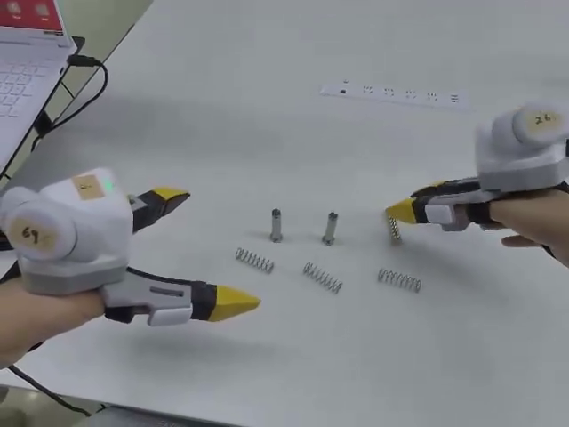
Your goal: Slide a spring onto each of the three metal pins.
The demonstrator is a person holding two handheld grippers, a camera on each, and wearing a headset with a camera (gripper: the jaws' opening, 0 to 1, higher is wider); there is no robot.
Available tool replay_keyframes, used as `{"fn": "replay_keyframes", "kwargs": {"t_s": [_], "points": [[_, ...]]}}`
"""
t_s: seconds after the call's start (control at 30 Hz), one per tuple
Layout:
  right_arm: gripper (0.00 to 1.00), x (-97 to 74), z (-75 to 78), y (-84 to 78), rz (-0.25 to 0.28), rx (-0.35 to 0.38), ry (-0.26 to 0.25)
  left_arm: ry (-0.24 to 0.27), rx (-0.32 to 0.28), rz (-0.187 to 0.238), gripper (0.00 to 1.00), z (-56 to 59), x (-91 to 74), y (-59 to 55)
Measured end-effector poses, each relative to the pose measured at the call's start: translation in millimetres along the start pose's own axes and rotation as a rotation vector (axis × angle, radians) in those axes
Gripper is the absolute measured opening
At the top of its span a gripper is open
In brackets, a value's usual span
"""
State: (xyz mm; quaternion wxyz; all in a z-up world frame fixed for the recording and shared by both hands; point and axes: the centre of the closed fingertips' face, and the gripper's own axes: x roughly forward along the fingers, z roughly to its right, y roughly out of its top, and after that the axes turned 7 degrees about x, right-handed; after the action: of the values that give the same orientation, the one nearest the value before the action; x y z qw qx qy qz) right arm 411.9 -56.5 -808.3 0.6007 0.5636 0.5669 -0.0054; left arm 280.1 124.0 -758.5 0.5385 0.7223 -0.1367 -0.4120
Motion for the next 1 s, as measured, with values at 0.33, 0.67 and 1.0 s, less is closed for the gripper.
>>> {"fn": "replay_keyframes", "kwargs": {"t_s": [0.33,0.67,1.0], "points": [[0.19,18.0,9.5,-9.9,-0.074,0.116,-0.039,-0.003,0.002,-0.009,0.98,1.4,0.0,-3.5],[0.16,27.1,12.3,-19.5,-0.131,0.183,-0.071,0.002,-0.004,-0.007,0.98,-0.5,-1.1,-5.3],[0.11,29.4,10.0,-24.3,-0.153,0.216,-0.089,0.005,-0.011,-0.009,0.98,-0.9,-2.4,-8.2]]}}
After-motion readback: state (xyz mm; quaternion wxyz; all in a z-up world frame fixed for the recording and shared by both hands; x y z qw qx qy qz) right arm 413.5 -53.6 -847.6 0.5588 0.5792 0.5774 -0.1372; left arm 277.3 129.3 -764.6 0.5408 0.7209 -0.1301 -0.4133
